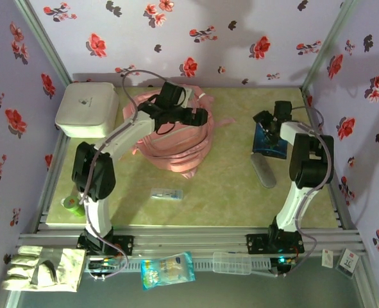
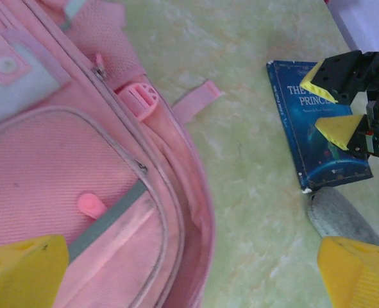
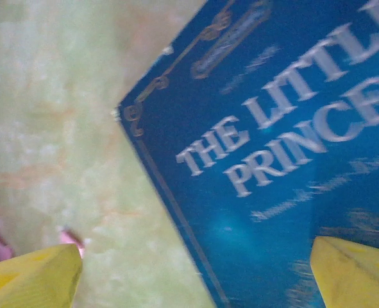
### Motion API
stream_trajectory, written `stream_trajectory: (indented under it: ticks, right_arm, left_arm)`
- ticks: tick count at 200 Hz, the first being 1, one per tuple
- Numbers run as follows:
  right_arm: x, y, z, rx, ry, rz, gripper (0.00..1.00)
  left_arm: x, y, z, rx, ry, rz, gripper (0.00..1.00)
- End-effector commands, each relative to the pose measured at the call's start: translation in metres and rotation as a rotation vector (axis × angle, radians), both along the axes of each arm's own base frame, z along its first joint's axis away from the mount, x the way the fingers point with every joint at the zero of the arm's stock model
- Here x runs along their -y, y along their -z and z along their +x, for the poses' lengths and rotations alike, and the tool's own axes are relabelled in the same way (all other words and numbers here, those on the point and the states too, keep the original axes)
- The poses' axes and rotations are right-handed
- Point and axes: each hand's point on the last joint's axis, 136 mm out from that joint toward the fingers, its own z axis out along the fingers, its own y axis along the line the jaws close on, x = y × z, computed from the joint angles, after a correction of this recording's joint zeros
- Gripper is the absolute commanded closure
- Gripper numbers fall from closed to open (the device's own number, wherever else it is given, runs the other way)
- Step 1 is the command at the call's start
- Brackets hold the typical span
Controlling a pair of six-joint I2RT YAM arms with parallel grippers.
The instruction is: Pack books, pencil case, and school supplies into a backpack
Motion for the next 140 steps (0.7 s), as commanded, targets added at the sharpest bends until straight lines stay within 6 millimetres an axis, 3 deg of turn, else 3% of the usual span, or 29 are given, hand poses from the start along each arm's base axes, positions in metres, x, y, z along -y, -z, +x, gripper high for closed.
stream_trajectory:
  ticks: [1, 70, 140]
  right_arm:
    - [0.031, -0.01, -0.021, -0.061, 0.016, -0.078, 0.08]
    - [0.03, 0.018, -0.027, -0.19, -0.078, -0.093, 0.11]
    - [-0.029, 0.038, -0.045, -0.203, -0.172, 0.009, 0.1]
  left_arm:
    - [0.019, -0.002, -0.001, -0.051, -0.003, -0.085, 0.0]
    - [0.048, 0.017, -0.017, -0.128, 0.075, -0.114, 0.0]
    - [0.073, 0.031, -0.026, -0.171, 0.149, -0.098, 0.0]
